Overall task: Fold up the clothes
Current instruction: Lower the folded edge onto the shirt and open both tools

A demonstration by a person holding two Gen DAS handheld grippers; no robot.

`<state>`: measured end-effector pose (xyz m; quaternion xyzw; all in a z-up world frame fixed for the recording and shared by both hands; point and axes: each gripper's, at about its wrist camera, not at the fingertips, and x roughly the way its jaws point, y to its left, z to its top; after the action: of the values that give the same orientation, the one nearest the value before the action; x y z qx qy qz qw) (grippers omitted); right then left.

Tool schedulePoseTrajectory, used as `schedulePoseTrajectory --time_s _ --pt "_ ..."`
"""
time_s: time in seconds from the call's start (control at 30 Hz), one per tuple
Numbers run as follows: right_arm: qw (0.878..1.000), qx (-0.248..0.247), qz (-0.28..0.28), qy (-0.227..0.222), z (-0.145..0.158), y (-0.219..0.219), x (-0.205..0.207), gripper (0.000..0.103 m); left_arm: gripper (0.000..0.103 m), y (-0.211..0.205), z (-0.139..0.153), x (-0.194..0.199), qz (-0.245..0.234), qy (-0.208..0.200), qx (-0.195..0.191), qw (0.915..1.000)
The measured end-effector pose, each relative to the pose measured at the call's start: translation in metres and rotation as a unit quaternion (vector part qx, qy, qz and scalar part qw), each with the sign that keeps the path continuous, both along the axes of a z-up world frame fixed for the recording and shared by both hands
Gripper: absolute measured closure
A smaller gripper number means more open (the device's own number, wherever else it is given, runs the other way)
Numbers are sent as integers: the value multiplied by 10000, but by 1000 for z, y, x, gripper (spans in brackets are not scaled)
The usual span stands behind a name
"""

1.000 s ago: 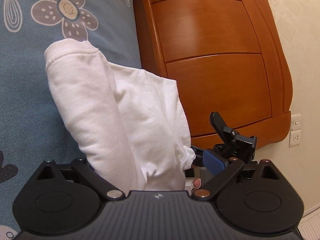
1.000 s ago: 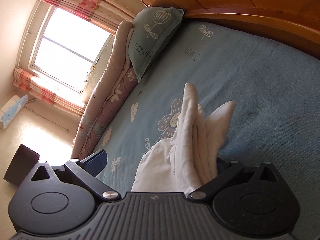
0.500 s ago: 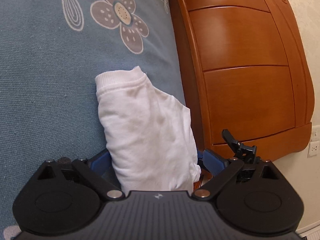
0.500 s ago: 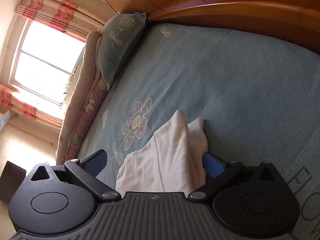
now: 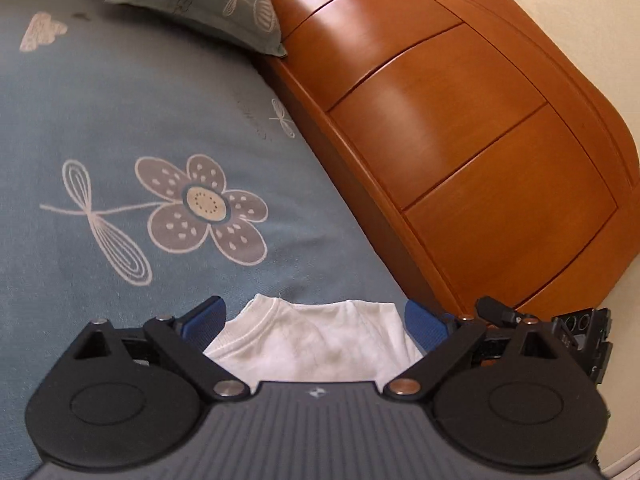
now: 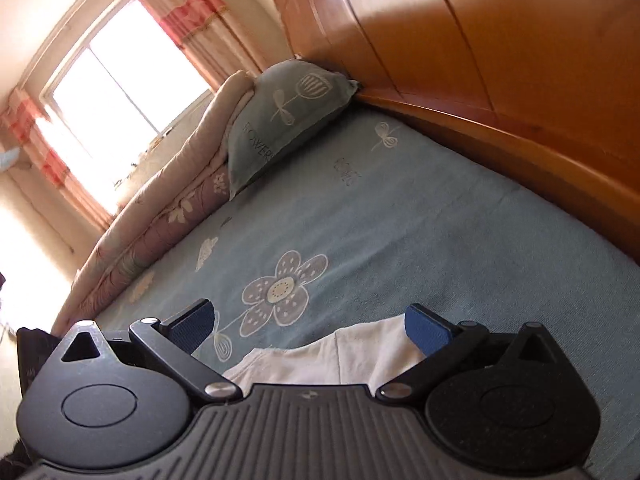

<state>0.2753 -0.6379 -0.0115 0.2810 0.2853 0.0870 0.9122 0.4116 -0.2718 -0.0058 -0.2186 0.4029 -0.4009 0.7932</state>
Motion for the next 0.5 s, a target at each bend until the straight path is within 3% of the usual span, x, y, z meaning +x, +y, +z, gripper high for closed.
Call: schedulePoseTrajectory --time_s 0.13,0.2,0.27,0.37,0.5 --pt "9975 70 706 -25 -24 26 -26 0 7 -24 -16 -10 -1000 368 -342 9937" --pt "9981 -189 572 144 -50 26 -31 0 7 -37 -29 -21 -1280 392 -171 9909" --pt "9986 -323 404 133 -68 20 -33 1 7 -52 -48 -27 -1418 445 350 9883" --pt "9995 -254 177 -64 -67 14 -40 1 7 -57 -49 -37 -1481 301 702 9860" --pt "9954 -916 243 -112 -33 38 -63 0 7 -48 -26 -51 -1488 -202 926 9843"
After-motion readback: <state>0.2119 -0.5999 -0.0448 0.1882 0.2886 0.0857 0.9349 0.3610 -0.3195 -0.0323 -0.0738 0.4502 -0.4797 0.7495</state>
